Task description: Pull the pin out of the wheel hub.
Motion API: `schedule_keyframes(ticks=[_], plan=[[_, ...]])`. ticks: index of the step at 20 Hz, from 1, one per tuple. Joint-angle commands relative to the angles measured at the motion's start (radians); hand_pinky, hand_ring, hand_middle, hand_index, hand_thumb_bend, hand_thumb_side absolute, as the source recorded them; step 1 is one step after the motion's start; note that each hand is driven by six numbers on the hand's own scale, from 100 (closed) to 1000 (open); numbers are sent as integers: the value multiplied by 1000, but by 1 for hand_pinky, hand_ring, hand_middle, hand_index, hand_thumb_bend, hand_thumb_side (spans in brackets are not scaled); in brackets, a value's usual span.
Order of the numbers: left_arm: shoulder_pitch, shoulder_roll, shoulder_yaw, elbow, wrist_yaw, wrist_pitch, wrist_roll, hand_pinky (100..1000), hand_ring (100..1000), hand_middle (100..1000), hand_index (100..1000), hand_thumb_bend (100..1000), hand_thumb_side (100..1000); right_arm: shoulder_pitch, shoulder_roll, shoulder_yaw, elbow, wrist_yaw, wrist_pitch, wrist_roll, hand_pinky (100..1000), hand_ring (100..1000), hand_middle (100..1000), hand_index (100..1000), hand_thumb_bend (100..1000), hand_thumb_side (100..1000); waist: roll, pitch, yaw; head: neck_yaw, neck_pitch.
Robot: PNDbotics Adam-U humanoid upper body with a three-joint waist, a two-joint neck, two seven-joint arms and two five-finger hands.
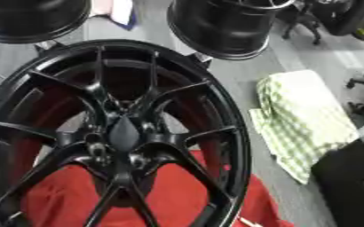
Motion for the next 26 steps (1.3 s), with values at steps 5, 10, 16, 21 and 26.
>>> schedule_keyframes(ticks=[5,10,16,21,26], plan=[[-11,1,13,-21,-1,0,11,766,620,552,670,100,811,246,40,-131,-54,91,40,-126,741,622,242,446,100,100,14,-6,-8,18,-11],[-16,-8,14,-25,2,0,14,767,619,552,670,100,811,392,228,-171,-150,220,112,-192,742,624,250,453,100,100,25,1,-9,32,-5],[-23,-15,12,-27,6,-2,14,767,619,552,670,100,808,480,423,-155,-228,368,174,-212,771,695,351,540,100,100,40,4,-7,45,-10],[-24,-18,12,-29,7,-2,16,767,618,552,670,100,807,514,521,-150,-221,456,172,-172,857,840,709,797,326,217,49,5,-6,51,-15],[-23,-17,12,-29,6,-3,16,767,618,552,671,100,807,525,558,-169,-227,478,144,-183,875,886,800,859,347,315,54,7,-10,56,-18]])
